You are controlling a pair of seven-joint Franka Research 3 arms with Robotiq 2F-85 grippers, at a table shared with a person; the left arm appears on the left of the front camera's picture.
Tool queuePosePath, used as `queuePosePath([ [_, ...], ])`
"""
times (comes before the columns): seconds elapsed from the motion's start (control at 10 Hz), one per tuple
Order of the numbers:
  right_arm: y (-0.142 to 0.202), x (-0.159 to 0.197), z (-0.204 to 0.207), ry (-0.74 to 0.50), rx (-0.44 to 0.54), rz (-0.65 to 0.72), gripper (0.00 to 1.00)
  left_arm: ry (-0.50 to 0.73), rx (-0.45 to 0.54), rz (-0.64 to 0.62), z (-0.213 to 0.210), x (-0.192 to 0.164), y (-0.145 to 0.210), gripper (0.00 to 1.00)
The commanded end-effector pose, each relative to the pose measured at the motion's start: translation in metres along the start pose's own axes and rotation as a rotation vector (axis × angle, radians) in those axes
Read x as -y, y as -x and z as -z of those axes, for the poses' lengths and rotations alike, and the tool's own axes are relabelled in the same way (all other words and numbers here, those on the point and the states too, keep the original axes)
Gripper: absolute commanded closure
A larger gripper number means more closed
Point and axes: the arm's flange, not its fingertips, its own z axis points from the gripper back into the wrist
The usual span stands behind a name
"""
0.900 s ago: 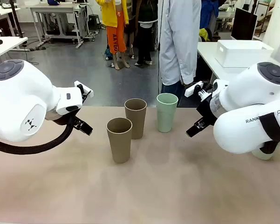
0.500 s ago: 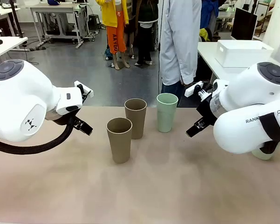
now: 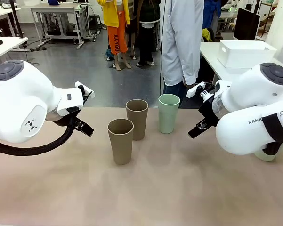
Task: Stack the cups and store them in the basket.
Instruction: Pick up two Reusable plastic cups , one in each hand.
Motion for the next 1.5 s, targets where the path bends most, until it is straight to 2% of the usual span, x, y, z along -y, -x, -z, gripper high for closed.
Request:
queuePosePath([
  [0.0, 0.0, -0.001, -0.001, -0.001, 0.004, -0.001, 0.0, 0.0, 0.0, 0.0, 0.0, 0.0, 0.0, 0.0],
  [0.2, 0.0, 0.0, 0.0, 0.0, 0.0, 0.0, 0.0, 0.0, 0.0, 0.0, 0.0, 0.0, 0.0, 0.0],
  [0.5, 0.001, 0.049, -0.078, -0.088, 0.139, -0.036, 0.0, 0.121, 0.05, 0.081, -0.067, -0.033, -0.009, 0.0],
  [0.7, 0.014, 0.103, -0.129, -0.147, 0.197, -0.03, 0.0, 0.223, 0.093, 0.172, -0.115, -0.067, -0.013, 0.0],
  [0.9, 0.038, 0.169, -0.155, -0.272, 0.255, -0.107, 0.0, 0.383, 0.143, 0.297, -0.127, -0.116, -0.004, 0.0],
  [1.0, 0.047, 0.188, -0.16, -0.299, 0.288, -0.14, 0.0, 0.444, 0.207, 0.323, -0.123, -0.133, 0.001, 0.0],
  [1.1, 0.053, 0.2, -0.162, -0.342, 0.382, -0.184, 0.0, 0.462, 0.284, 0.405, -0.116, -0.143, 0.008, 0.0],
  [1.2, 0.052, 0.165, -0.165, -0.229, 0.269, -0.081, 0.0, 0.44, 0.255, 0.367, -0.107, -0.136, 0.012, 0.0],
  [1.3, 0.052, 0.165, -0.165, -0.229, 0.269, -0.081, 0.0, 0.391, 0.234, 0.339, -0.138, -0.132, 0.014, 0.0],
  [1.4, 0.052, 0.165, -0.165, -0.229, 0.269, -0.081, 0.0, 0.391, 0.234, 0.339, -0.138, -0.132, 0.014, 0.0],
])
